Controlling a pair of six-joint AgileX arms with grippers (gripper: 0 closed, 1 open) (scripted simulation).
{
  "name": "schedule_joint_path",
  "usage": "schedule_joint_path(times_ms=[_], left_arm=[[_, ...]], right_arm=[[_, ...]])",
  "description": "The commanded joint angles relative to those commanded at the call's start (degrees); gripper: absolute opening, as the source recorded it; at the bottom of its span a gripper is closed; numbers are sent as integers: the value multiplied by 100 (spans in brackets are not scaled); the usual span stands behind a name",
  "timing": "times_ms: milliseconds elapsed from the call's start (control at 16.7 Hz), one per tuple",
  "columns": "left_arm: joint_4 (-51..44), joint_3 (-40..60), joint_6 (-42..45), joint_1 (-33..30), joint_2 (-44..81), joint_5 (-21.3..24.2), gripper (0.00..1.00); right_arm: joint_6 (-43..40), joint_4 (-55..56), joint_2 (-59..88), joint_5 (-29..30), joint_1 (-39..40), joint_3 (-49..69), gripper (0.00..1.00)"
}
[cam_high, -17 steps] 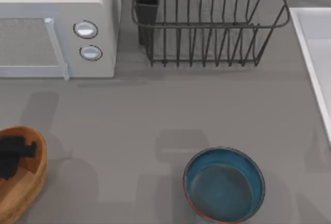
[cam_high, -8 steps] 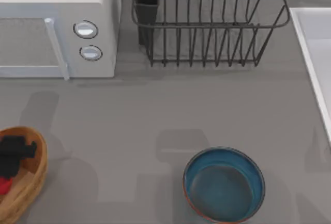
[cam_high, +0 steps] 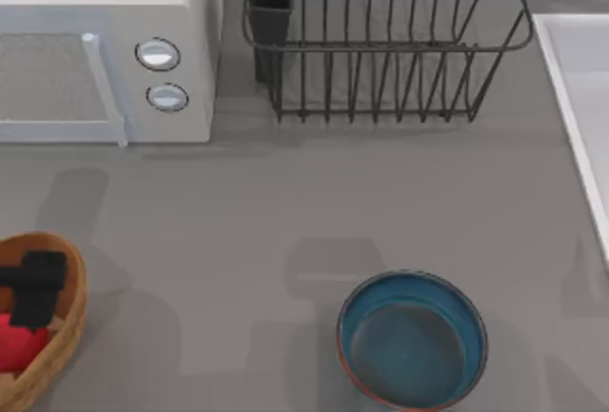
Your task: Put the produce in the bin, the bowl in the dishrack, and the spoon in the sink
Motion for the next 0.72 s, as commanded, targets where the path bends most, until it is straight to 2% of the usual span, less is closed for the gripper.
schedule_joint_path(times_ms=[420, 720], left_arm=[[209, -54, -265, 51, -186, 15, 100], [1144, -427, -1792, 293, -1063, 59, 100]], right_arm=[[0, 0, 0, 0, 0, 0, 100], [0, 0, 0, 0, 0, 0, 100]])
